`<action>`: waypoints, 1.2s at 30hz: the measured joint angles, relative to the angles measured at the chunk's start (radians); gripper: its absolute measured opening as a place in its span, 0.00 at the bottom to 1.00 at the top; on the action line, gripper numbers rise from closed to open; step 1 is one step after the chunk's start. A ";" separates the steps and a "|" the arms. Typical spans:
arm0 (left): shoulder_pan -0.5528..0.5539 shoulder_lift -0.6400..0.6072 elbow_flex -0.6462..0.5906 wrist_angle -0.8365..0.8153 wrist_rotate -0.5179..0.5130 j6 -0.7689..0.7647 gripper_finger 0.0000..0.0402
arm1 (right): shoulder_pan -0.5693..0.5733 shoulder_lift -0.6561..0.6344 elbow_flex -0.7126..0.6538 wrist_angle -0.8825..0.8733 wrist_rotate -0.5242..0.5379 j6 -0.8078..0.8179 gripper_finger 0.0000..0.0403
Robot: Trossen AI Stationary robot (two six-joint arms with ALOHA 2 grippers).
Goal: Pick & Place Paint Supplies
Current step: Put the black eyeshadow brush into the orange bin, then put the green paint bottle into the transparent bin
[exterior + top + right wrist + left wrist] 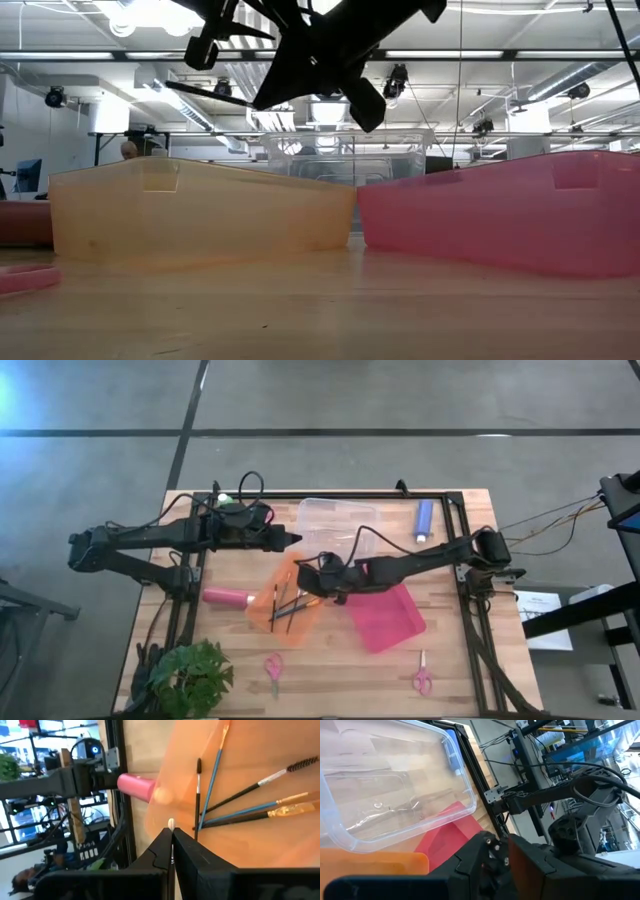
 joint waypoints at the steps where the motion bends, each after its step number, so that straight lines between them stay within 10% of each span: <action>1: 0.000 0.000 0.000 0.000 0.003 0.000 0.25 | -0.004 -0.002 0.000 -0.003 0.009 0.001 0.02; 20: 0.000 -0.024 0.000 0.000 0.003 0.002 0.25 | -0.034 -0.010 -0.001 0.037 0.024 0.013 0.04; 36: 0.000 -0.081 0.000 -0.016 -0.004 0.051 0.25 | -0.031 -0.046 -0.001 0.034 0.014 -0.013 0.47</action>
